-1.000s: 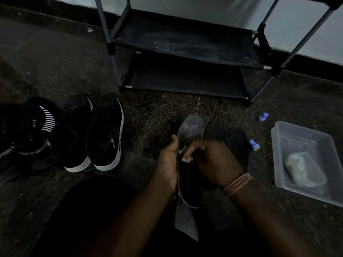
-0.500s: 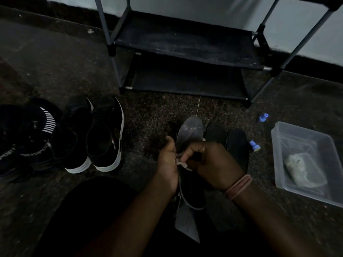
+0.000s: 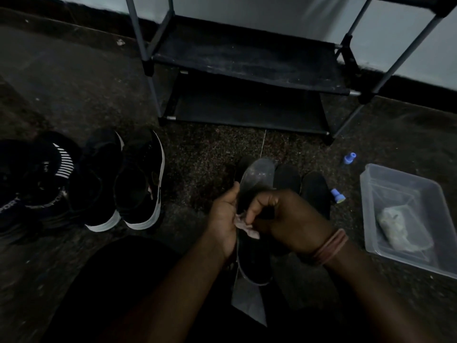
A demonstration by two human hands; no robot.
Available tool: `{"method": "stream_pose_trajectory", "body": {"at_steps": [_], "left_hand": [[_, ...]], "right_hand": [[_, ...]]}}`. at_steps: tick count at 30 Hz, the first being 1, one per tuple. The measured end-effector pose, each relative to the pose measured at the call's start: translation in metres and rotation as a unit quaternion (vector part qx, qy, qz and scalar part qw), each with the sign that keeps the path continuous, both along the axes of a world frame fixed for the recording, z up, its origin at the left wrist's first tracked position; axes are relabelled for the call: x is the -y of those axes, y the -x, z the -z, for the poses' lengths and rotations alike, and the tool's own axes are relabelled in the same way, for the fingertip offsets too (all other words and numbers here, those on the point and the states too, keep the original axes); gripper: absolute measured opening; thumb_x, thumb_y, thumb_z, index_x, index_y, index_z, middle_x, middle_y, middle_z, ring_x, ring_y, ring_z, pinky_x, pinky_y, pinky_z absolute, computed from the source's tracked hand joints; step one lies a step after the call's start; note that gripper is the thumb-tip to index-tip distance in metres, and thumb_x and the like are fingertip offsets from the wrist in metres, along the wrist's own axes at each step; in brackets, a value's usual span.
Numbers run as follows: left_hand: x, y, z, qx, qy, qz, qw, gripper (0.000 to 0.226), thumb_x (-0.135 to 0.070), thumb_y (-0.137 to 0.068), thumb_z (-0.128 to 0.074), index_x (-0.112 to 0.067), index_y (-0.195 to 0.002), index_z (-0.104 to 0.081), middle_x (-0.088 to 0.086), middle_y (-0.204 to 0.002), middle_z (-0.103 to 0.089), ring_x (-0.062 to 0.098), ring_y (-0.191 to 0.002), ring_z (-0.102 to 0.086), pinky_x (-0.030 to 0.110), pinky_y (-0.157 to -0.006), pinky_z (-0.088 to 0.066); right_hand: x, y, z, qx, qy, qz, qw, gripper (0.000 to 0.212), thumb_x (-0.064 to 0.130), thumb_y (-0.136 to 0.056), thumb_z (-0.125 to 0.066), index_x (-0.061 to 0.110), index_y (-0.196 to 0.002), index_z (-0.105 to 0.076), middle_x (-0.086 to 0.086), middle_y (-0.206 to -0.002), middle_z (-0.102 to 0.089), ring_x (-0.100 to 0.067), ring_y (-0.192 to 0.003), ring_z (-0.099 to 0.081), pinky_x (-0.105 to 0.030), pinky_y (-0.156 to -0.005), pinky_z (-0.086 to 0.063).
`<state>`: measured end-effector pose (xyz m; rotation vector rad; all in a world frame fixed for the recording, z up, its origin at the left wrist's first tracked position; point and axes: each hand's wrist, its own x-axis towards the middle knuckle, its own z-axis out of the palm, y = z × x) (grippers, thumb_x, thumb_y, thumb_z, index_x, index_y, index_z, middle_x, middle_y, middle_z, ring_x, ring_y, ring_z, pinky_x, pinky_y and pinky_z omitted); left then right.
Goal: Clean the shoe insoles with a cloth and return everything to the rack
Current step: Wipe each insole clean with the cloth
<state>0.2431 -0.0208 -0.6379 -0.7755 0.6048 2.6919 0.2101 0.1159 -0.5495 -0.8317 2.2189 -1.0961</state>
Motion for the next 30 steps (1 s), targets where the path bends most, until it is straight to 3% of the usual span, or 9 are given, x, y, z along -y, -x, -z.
{"method": "stream_pose_trajectory", "body": {"at_steps": [3,6,12,15,18,22,25,27,30], "left_hand": [[0.000,0.001,-0.005,-0.021,-0.027,-0.001,0.999,0.063,-0.054,-0.102,-0.039,-0.005,-0.135,-0.062,0.021,-0.136,-0.062,0.035,-0.128,-0.058,0.049,-0.116,-0.036],[-0.002,0.000,-0.001,-0.021,-0.021,0.010,1.000,0.066,-0.057,-0.102,-0.038,-0.007,-0.140,-0.057,0.021,-0.140,-0.058,0.035,-0.132,-0.054,0.049,-0.117,-0.035],[0.001,-0.001,0.002,-0.010,0.002,-0.007,1.000,0.065,-0.054,-0.101,-0.043,-0.002,-0.136,-0.060,0.022,-0.136,-0.062,0.035,-0.130,-0.056,0.045,-0.112,-0.042],[-0.005,-0.002,-0.006,-0.015,-0.009,0.003,1.000,0.057,-0.047,-0.101,-0.044,-0.003,-0.129,-0.066,0.022,-0.128,-0.066,0.035,-0.120,-0.063,0.045,-0.105,-0.047],[-0.014,-0.005,-0.008,-0.026,-0.028,0.036,0.999,0.052,-0.044,-0.100,-0.046,-0.007,-0.133,-0.064,0.020,-0.131,-0.065,0.033,-0.119,-0.062,0.045,-0.112,-0.040],[-0.025,-0.008,-0.003,-0.036,-0.019,0.105,0.994,0.045,-0.038,-0.100,-0.049,-0.009,-0.129,-0.067,0.015,-0.117,-0.071,0.030,-0.105,-0.067,0.044,-0.102,-0.045],[-0.020,-0.008,0.000,-0.037,-0.009,0.075,0.996,0.042,-0.030,-0.091,-0.048,-0.006,-0.119,-0.069,0.018,-0.114,-0.071,0.031,-0.102,-0.067,0.041,-0.099,-0.047],[-0.015,-0.005,0.003,-0.027,-0.016,0.031,0.999,0.037,-0.028,-0.090,-0.044,-0.006,-0.109,-0.067,0.018,-0.105,-0.071,0.031,-0.095,-0.070,0.038,-0.088,-0.054],[-0.008,-0.002,0.004,-0.017,-0.026,0.011,0.999,0.065,-0.056,-0.099,-0.039,-0.003,-0.110,-0.076,0.024,-0.114,-0.072,0.034,-0.097,-0.074,0.040,-0.083,-0.056]], "right_hand": [[-0.006,0.006,0.006,-0.119,-0.036,0.087,0.988,0.007,0.020,-0.081,-0.079,0.021,-0.078,-0.073,0.011,-0.082,-0.074,0.002,-0.080,-0.068,-0.013,-0.075,-0.049],[0.001,0.003,0.018,-0.202,-0.056,0.138,0.968,0.010,0.013,-0.085,-0.072,0.023,-0.084,-0.072,0.008,-0.090,-0.075,-0.008,-0.086,-0.069,-0.032,-0.081,-0.055],[0.010,-0.006,0.004,0.004,0.033,0.035,0.999,0.008,0.021,-0.081,-0.079,0.017,-0.077,-0.073,0.005,-0.079,-0.075,-0.009,-0.076,-0.071,-0.029,-0.074,-0.058],[0.004,-0.001,0.018,-0.118,0.009,0.094,0.988,0.008,0.029,-0.084,-0.073,0.022,-0.081,-0.072,0.009,-0.083,-0.074,-0.003,-0.080,-0.069,-0.029,-0.077,-0.056],[0.004,0.006,0.038,-0.239,-0.016,0.166,0.957,0.006,0.022,-0.088,-0.066,0.024,-0.086,-0.071,0.008,-0.091,-0.073,-0.009,-0.088,-0.068,-0.032,-0.082,-0.054],[-0.018,0.026,0.043,-0.273,-0.042,0.306,0.911,0.008,0.019,-0.088,-0.061,0.024,-0.086,-0.067,0.003,-0.085,-0.071,-0.016,-0.086,-0.065,-0.037,-0.078,-0.052],[-0.005,0.012,0.039,-0.204,-0.024,0.252,0.946,0.007,0.024,-0.087,-0.071,0.023,-0.080,-0.069,0.008,-0.080,-0.072,-0.005,-0.075,-0.065,-0.028,-0.074,-0.052],[0.010,0.000,0.032,-0.166,-0.023,0.187,0.968,0.009,0.029,-0.085,-0.073,0.024,-0.079,-0.070,0.011,-0.080,-0.072,0.000,-0.074,-0.066,-0.022,-0.071,-0.052],[0.013,-0.004,0.024,-0.135,-0.007,0.126,0.983,0.015,0.038,-0.085,-0.072,0.025,-0.079,-0.071,0.013,-0.078,-0.072,0.003,-0.074,-0.066,-0.019,-0.069,-0.052]]}}
